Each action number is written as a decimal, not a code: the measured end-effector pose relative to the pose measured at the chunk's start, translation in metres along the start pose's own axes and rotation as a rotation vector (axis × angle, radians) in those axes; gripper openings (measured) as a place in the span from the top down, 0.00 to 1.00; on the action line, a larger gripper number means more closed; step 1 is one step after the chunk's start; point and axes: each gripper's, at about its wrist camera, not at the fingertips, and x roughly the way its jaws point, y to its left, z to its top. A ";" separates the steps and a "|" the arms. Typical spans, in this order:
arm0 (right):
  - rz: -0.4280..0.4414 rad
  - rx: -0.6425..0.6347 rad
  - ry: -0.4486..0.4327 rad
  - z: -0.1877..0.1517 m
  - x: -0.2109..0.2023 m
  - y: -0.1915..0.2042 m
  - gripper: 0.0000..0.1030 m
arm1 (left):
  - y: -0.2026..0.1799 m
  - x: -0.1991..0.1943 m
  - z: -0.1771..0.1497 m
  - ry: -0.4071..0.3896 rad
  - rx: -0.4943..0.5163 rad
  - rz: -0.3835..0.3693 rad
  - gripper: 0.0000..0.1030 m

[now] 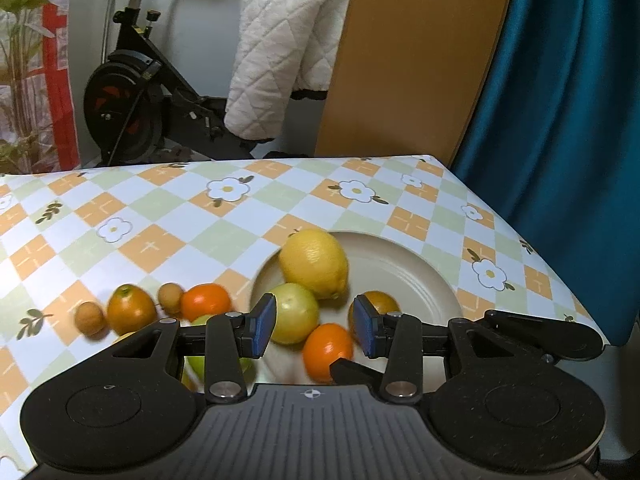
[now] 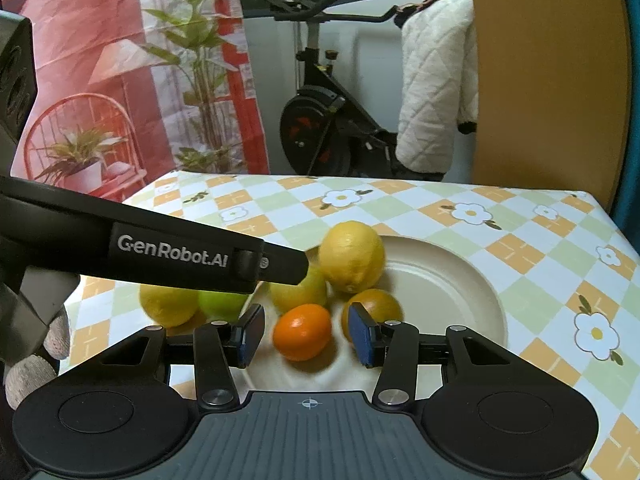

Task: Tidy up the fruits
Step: 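Open the left tool to release the brown orange, withdraw, then reach the left tool to the large yellow grapefruit and close on it, then close the right tool on the grapefruit while the left tool holds it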

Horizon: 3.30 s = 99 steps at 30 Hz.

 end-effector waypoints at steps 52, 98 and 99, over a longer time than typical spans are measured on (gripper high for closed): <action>0.168 -0.220 0.053 0.009 0.055 0.104 0.57 | 0.105 -0.028 -0.027 -0.008 -0.225 0.053 0.53; 0.187 -0.177 0.088 -0.004 0.044 0.102 0.58 | 0.090 -0.030 -0.046 -0.005 -0.185 0.013 0.54; 0.181 -0.188 0.085 -0.003 0.046 0.103 0.57 | 0.090 -0.029 -0.046 -0.001 -0.187 0.012 0.54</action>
